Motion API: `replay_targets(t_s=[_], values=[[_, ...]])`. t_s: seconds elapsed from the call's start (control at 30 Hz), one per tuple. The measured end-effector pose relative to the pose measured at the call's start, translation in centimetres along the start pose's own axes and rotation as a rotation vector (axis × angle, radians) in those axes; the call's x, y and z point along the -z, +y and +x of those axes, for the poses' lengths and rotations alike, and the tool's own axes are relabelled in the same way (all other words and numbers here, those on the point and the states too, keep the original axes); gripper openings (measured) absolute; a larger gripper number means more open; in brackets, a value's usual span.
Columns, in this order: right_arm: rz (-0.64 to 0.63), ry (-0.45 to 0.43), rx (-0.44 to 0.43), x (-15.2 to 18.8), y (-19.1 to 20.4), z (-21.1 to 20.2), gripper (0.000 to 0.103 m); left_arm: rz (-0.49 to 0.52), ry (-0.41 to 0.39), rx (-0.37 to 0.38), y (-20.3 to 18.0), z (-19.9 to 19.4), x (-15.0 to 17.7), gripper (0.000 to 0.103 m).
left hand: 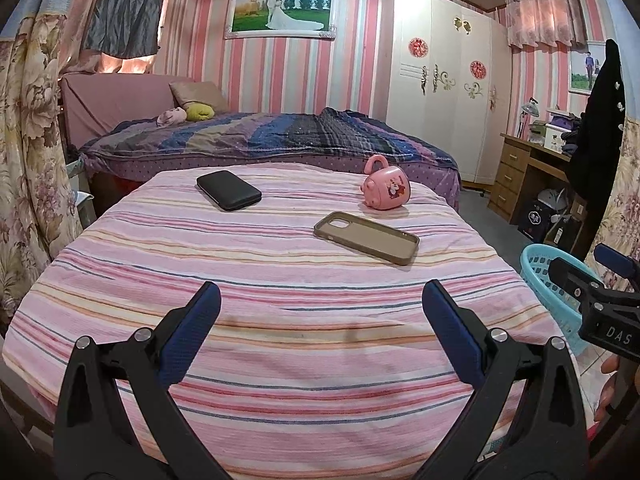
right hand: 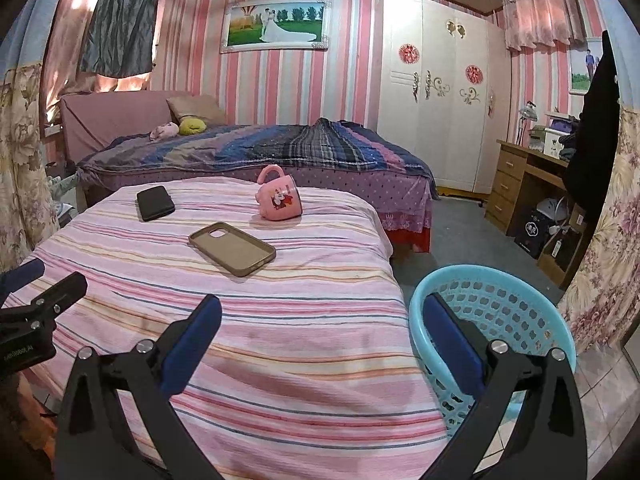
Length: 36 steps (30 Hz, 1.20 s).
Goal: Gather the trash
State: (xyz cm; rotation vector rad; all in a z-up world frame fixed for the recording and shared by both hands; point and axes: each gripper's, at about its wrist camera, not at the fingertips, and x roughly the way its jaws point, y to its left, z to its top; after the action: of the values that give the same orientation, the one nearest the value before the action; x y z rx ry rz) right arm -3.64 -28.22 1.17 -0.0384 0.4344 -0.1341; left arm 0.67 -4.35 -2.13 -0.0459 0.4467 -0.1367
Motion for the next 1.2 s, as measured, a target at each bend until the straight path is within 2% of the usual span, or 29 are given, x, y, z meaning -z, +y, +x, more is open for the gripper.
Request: replay_targets(t_s=[1.2], values=[[-0.022, -0.021, 0.011, -0.50, 0.65, -0.16, 0.098, -0.004, -0.010, 0.011, 0.34, -0.23, 0.08, 0.097]])
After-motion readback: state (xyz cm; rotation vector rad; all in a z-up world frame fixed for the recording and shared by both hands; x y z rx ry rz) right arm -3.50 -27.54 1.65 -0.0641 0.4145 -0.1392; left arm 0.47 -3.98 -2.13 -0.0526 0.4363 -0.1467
